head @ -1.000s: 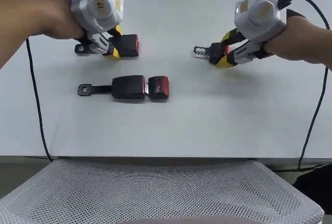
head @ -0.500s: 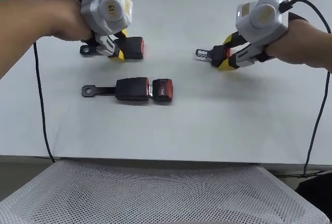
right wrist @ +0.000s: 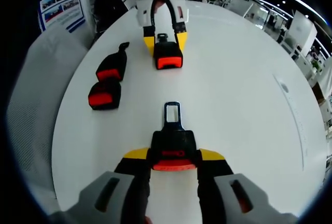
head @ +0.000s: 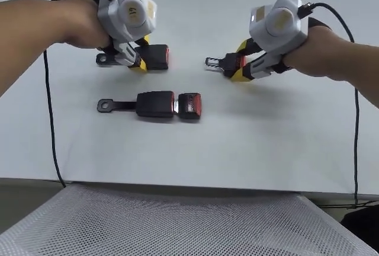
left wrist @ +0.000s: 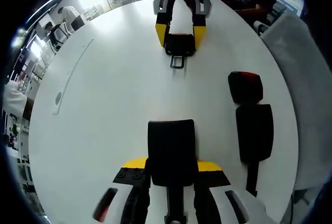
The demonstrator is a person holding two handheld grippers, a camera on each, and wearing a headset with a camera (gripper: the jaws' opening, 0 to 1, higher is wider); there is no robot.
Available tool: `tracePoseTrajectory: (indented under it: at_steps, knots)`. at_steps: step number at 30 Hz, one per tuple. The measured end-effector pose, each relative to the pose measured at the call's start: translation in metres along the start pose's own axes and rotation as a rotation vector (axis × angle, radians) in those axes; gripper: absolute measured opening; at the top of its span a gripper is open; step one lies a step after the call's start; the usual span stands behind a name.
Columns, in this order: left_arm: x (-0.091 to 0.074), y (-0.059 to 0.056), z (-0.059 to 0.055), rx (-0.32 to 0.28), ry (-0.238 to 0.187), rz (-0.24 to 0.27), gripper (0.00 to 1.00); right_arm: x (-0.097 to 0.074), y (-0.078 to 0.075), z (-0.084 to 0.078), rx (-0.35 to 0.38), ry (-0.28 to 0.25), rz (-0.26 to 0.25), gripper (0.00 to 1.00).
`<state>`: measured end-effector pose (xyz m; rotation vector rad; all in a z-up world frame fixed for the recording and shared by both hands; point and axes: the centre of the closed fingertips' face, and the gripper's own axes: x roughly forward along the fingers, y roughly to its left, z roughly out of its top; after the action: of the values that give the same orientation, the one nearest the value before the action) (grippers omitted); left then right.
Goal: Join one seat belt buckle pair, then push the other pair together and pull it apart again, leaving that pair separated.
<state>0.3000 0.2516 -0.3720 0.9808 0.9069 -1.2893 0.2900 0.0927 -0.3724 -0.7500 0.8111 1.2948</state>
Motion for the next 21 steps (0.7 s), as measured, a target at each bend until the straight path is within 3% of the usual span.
tracePoseTrajectory:
  at_steps: [12,19,21]
  knots:
    - [0.000,0.000,0.000,-0.005,-0.008,-0.001,0.33,0.028,-0.005,0.039,-0.017,-0.048,0.011,0.34]
    - [0.000,0.000,-0.001,-0.006,-0.009,0.000,0.33,0.034,-0.004,0.050,-0.029,-0.046,0.020,0.34]
    - [0.000,0.000,0.000,-0.007,-0.009,0.001,0.32,0.035,-0.001,0.053,-0.072,-0.024,0.027,0.34]
